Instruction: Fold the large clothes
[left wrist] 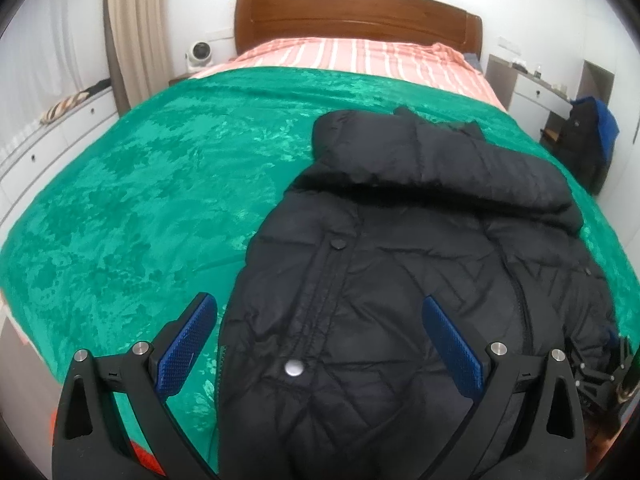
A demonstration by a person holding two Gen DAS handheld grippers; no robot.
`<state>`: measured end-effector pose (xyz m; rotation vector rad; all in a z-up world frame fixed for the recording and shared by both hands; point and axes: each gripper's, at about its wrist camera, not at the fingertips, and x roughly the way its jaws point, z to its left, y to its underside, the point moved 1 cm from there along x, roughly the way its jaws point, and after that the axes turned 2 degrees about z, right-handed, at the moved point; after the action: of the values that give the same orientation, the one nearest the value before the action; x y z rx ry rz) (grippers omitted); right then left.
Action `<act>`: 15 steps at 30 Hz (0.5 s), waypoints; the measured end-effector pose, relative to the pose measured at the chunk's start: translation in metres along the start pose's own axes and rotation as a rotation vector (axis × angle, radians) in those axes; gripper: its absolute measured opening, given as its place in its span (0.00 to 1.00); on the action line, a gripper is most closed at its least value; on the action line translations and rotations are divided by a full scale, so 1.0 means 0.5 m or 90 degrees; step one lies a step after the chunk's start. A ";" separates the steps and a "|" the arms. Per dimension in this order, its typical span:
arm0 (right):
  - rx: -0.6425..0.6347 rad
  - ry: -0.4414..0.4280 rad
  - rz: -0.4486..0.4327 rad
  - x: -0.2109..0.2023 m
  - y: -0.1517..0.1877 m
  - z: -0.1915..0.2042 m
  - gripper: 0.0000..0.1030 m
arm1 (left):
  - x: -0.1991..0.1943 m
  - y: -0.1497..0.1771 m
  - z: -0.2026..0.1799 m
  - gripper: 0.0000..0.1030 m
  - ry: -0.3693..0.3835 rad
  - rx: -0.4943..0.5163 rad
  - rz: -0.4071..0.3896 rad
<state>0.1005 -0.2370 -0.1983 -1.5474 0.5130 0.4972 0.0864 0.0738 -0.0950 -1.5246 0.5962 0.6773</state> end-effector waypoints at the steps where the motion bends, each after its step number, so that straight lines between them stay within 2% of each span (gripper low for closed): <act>1: 0.000 0.000 0.000 0.000 0.000 0.000 1.00 | 0.002 0.001 0.000 1.00 -0.002 0.001 0.002; 15: 0.000 0.000 0.000 0.000 0.000 0.000 1.00 | 0.011 0.006 -0.001 1.00 -0.011 0.006 0.013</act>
<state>0.1005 -0.2368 -0.1982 -1.5477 0.5133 0.4973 0.0878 0.0731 -0.1010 -1.5047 0.6013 0.7026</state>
